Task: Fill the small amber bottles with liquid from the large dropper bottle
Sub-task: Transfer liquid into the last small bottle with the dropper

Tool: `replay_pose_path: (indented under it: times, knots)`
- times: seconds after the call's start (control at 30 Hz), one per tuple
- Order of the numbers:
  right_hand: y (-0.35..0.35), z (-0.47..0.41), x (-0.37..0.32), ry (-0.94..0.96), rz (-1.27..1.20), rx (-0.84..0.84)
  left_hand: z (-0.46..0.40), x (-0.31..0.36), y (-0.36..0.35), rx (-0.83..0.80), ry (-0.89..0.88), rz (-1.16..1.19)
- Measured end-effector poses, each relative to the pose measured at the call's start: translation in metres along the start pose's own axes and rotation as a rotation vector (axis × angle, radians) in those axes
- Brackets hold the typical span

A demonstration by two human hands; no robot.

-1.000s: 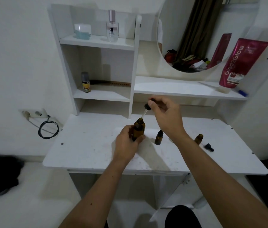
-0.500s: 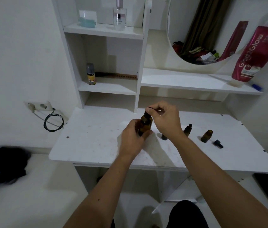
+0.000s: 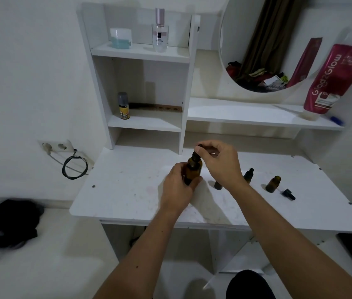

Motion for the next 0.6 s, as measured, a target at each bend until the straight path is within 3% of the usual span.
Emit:
replay_pose_path:
  times: [0.37, 0.6]
  knots:
    - [0.041, -0.004, -0.051, 0.151, -0.143, 0.093, 0.01, 0.007, 0.003, 0.015, -0.002, -0.12]
    - [0.082, 0.012, -0.054, 0.191, -0.193, 0.175, 0.035, 0.007, 0.013, 0.202, 0.052, -0.056]
Point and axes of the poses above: each hand's wrist, its own z-axis away from the middle knuckle, its own y-axis out of the back of the hand, x = y × z, the point moved 6 cm from there along -z, towards the middle knuckle, and after that the axes turned 3 degrees about -z, right-handed, at the moved point
